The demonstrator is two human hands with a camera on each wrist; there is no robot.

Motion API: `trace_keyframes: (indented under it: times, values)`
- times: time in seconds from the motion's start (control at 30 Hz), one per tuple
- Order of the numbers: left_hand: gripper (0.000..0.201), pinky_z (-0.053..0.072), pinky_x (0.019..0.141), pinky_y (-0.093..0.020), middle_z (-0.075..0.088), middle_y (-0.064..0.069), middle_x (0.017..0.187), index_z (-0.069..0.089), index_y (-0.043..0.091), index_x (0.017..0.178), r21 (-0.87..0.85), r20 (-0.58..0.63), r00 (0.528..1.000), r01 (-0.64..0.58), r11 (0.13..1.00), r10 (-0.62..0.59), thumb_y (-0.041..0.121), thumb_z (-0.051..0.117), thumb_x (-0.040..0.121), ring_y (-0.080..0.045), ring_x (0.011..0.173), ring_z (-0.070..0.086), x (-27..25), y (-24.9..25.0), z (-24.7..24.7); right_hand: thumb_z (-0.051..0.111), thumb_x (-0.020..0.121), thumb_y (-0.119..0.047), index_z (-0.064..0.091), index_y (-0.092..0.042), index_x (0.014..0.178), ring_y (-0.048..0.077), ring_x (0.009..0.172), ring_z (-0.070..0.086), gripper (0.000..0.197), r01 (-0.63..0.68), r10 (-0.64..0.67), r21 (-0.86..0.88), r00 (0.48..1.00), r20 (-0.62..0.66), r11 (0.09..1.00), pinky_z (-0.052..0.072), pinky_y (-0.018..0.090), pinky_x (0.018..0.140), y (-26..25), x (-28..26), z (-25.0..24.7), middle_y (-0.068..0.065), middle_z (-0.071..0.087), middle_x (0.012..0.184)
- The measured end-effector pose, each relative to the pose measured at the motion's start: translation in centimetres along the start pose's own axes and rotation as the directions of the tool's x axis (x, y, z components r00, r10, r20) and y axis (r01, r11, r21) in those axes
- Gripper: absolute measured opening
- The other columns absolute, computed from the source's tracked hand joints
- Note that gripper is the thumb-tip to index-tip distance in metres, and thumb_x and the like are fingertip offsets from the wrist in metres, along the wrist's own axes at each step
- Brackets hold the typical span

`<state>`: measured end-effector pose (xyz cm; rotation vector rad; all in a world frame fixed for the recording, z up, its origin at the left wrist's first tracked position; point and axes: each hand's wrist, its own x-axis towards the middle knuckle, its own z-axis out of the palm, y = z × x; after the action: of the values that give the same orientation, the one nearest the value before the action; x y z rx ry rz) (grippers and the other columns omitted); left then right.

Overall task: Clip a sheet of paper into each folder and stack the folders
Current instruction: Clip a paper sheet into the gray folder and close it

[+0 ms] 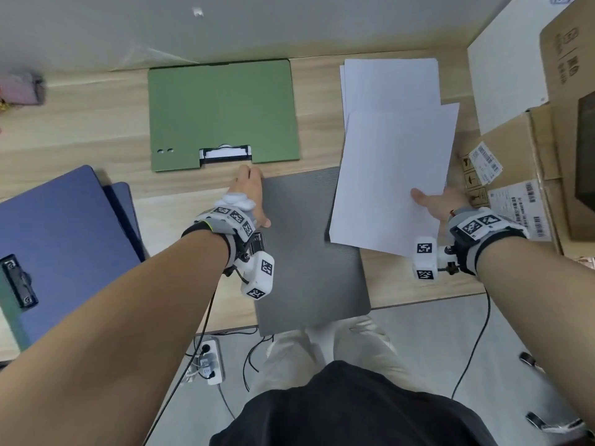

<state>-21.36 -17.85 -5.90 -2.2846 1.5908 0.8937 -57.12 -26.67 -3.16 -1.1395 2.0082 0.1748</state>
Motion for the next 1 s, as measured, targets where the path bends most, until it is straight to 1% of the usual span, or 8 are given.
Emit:
trace_keyframes:
  times: [0.17,0.27,0.37,0.47,0.6,0.73,0.87,1.0]
  values:
    - [0.079,0.05,0.091,-0.042,0.045,-0.005,0.125,0.048,0.012,0.125,-0.173,-0.056,0.998,-0.007,0.985,-0.003,0.041,0.091,0.064,-0.026,0.104,0.055,0.1,-0.4,-0.7,0.065,0.086,-0.05,0.052,-0.008,0.133,0.032,0.122,0.054,0.064,-0.003,0.0,0.131,1.0,0.022,0.991,0.042,0.041,0.103,-0.2,0.0,-0.7,0.009,0.058,0.135]
    - [0.073,0.049,0.085,-0.041,0.054,-0.006,0.114,0.053,0.011,0.117,-0.245,-0.114,0.992,0.029,0.969,-0.059,0.07,0.066,0.076,-0.028,0.098,0.056,0.3,-0.3,-1.2,0.073,0.054,-0.074,0.055,-0.015,0.126,0.032,0.113,0.06,0.095,-0.023,0.006,0.22,0.997,0.077,0.975,0.047,0.048,0.101,1.1,1.7,-1.3,0.005,0.063,0.127]
    - [0.066,0.042,0.071,-0.035,0.056,-0.004,0.094,0.055,0.014,0.099,-0.292,-0.095,0.989,0.084,0.953,-0.116,0.078,0.042,0.086,-0.027,0.084,0.054,0.6,0.4,-2.7,0.077,0.028,-0.084,0.061,-0.02,0.121,0.028,0.108,0.064,0.114,-0.021,-0.018,0.241,0.987,0.157,0.97,0.049,0.051,0.098,5.4,7.8,-0.9,-0.001,0.068,0.12]
    - [0.057,0.036,0.067,-0.034,0.051,-0.002,0.077,0.043,0.021,0.07,-0.354,-0.088,0.989,0.079,0.932,-0.118,0.073,0.033,0.093,-0.026,0.074,0.05,0.5,0.9,-4.0,0.077,0.045,-0.08,0.057,-0.022,0.13,0.025,0.116,0.06,0.105,0.027,-0.079,0.214,0.968,0.238,0.977,0.045,0.047,0.103,3.0,5.0,-0.8,-0.005,0.065,0.126]
    - [0.058,0.04,0.084,-0.036,0.057,-0.003,0.083,0.047,0.022,0.071,-0.407,-0.033,0.997,0.055,0.912,-0.074,0.069,0.025,0.097,-0.028,0.089,0.055,0.2,1.5,-5.5,0.068,0.086,-0.043,0.051,-0.006,0.135,0.024,0.119,0.053,0.064,0.053,-0.096,0.162,0.957,0.273,0.985,0.04,0.033,0.099,-2.6,-1.2,-0.4,-0.001,0.057,0.126]
    - [0.062,0.038,0.093,-0.033,0.063,-0.002,0.108,0.068,0.027,0.087,-0.419,0.078,0.997,0.011,0.908,0.023,0.069,0.023,0.098,-0.026,0.105,0.056,-0.9,3.4,-7.7,0.063,0.091,-0.041,0.05,-0.003,0.134,0.026,0.121,0.052,0.059,0.156,-0.169,0.072,0.957,0.235,0.985,0.036,0.028,0.09,-4.5,-2.3,0.4,0.006,0.057,0.128]
    - [0.059,0.036,0.067,-0.028,0.059,0.0,0.079,0.06,0.019,0.074,-0.332,0.175,0.982,-0.014,0.943,0.076,0.072,0.042,0.091,-0.022,0.08,0.055,-1.4,3.9,-8.0,0.062,0.092,-0.04,0.055,-0.005,0.129,0.029,0.113,0.055,0.051,0.194,-0.188,-0.004,0.954,0.232,0.981,0.037,0.029,0.087,-4.9,-2.2,0.9,0.009,0.06,0.127]
    - [0.026,0.037,0.06,-0.021,0.06,0.003,0.087,0.06,0.019,0.088,-0.315,0.159,0.974,-0.103,0.944,0.16,0.039,0.078,0.083,-0.018,0.08,0.053,-1.6,2.5,-7.0,0.059,0.093,-0.039,0.056,-0.008,0.129,0.028,0.102,0.056,0.047,0.204,-0.176,-0.079,0.948,0.266,0.976,0.039,0.032,0.085,-4.2,-1.9,1.3,0.011,0.062,0.125]
